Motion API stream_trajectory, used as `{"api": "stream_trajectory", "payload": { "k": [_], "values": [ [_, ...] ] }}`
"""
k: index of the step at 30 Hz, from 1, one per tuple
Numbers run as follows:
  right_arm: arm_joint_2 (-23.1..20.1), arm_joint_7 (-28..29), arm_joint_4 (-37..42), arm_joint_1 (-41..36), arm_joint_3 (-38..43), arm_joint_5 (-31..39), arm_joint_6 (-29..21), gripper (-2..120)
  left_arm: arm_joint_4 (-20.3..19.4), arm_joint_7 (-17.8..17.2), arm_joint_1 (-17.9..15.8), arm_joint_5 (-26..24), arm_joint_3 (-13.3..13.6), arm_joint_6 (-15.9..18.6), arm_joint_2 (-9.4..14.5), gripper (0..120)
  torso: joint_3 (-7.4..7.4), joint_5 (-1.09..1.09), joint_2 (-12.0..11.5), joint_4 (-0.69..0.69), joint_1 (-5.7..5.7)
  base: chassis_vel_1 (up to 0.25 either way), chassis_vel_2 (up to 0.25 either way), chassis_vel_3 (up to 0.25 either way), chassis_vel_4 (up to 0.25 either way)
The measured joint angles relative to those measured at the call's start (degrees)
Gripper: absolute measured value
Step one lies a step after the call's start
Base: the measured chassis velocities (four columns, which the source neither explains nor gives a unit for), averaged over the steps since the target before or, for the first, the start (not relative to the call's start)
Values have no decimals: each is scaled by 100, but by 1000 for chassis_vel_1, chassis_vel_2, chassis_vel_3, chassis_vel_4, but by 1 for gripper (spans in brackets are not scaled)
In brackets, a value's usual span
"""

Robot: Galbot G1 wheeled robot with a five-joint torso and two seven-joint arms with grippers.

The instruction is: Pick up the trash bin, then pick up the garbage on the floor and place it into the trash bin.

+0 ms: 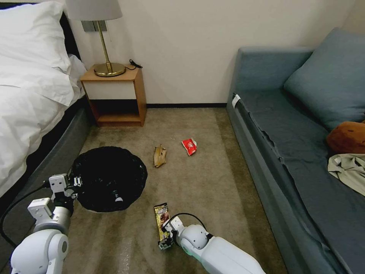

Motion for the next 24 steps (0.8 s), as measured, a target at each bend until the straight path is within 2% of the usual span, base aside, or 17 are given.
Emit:
{"api": "stream_trajectory", "payload": {
  "k": [19, 24],
  "values": [
    [15, -83, -90, 91, 66, 101, 125, 99, 91, 30, -47, 15, 22, -50, 12, 5, 0, 0, 0, 0, 0, 0, 0, 0, 0],
    [14, -193, -129, 92, 77, 91, 156, 86, 119, 36, -65, 23, 25, -73, 19, 5, 0, 0, 0, 0, 0, 0, 0, 0, 0]
  ]
}}
